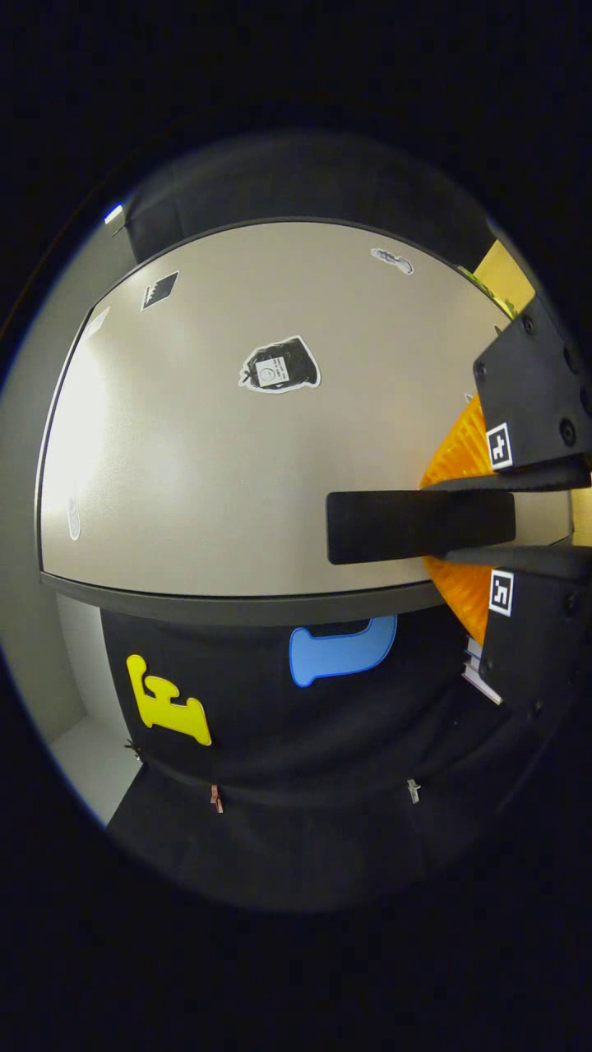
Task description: Open the shoe cabinet door, grab the shoes and put them into the shoe cabinet, then close the shoe cabinet door.
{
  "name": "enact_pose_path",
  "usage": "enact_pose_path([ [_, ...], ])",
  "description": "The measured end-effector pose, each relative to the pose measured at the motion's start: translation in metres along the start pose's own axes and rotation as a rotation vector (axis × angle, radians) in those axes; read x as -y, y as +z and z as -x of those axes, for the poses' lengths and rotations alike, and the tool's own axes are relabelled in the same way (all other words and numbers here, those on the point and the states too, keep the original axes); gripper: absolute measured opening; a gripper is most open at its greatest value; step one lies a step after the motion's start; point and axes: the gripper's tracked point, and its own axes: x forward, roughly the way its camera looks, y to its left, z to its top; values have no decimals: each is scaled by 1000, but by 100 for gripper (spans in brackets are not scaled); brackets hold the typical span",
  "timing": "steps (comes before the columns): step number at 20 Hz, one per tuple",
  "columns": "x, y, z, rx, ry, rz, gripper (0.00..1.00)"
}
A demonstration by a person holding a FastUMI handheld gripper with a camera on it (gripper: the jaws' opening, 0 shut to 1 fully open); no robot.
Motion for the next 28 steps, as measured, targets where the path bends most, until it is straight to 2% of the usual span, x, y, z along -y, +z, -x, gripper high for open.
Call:
enact_pose_path([
  [7, 1, 1, 21, -18, 55, -9, 30],
  [8, 1, 2, 24, -19, 60, -22, 18],
  [13, 6, 6, 56, -29, 84, -22, 18],
  [22, 56, 11, 145, -42, 173, -27, 18],
  [28, 99, 15, 184, -45, 237, -32, 17],
])
